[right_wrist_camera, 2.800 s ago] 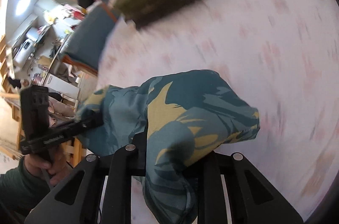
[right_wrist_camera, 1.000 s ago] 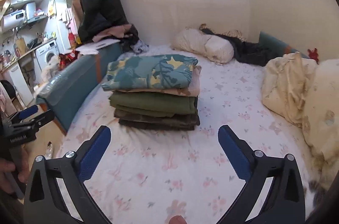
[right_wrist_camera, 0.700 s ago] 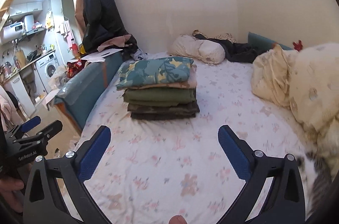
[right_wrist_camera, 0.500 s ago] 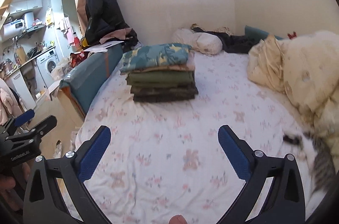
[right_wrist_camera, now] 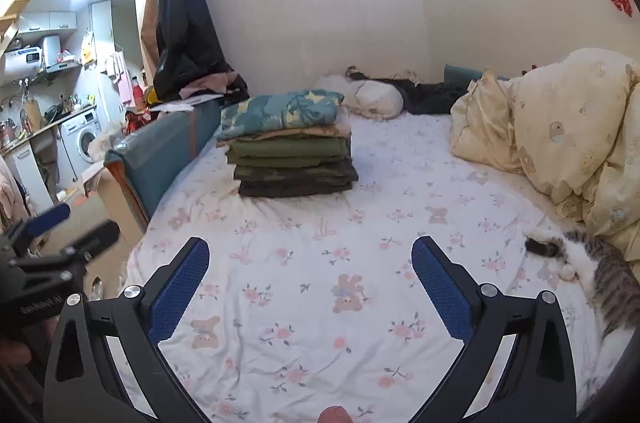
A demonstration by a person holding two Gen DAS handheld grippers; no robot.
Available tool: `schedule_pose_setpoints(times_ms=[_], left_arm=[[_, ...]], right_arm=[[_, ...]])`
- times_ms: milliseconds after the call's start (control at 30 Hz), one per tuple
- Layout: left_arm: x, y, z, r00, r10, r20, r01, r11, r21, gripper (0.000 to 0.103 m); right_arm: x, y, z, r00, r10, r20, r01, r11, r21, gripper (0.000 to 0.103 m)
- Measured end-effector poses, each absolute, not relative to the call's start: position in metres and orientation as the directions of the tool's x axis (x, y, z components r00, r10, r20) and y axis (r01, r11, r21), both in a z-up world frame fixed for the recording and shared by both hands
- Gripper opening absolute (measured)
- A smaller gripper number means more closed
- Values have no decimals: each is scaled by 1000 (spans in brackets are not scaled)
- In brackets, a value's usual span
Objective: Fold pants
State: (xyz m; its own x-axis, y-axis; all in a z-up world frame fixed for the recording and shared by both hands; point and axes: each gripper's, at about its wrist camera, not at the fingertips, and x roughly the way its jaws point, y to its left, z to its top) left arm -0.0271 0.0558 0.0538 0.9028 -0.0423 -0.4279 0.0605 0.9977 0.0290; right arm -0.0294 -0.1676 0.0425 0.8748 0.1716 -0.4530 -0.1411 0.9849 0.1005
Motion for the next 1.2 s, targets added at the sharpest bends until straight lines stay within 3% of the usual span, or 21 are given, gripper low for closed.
schedule_pose_setpoints(times_ms=[167,467,1200], left_arm=[[-16,54,44,858,-61,-509,59,998,-20,102],[-12,57,41,836,-72,-545,51,997,-55,102],[-10,60,38,835,-34,-549,21,999,-30,102]], right_arm=[[-15,-162,28,848,180,-498,-142,983,113,103],[-9,-156,16,835,177,-521,-142,984,106,103],[-5,-162,10,829,172,-531,-133,985,111,103]])
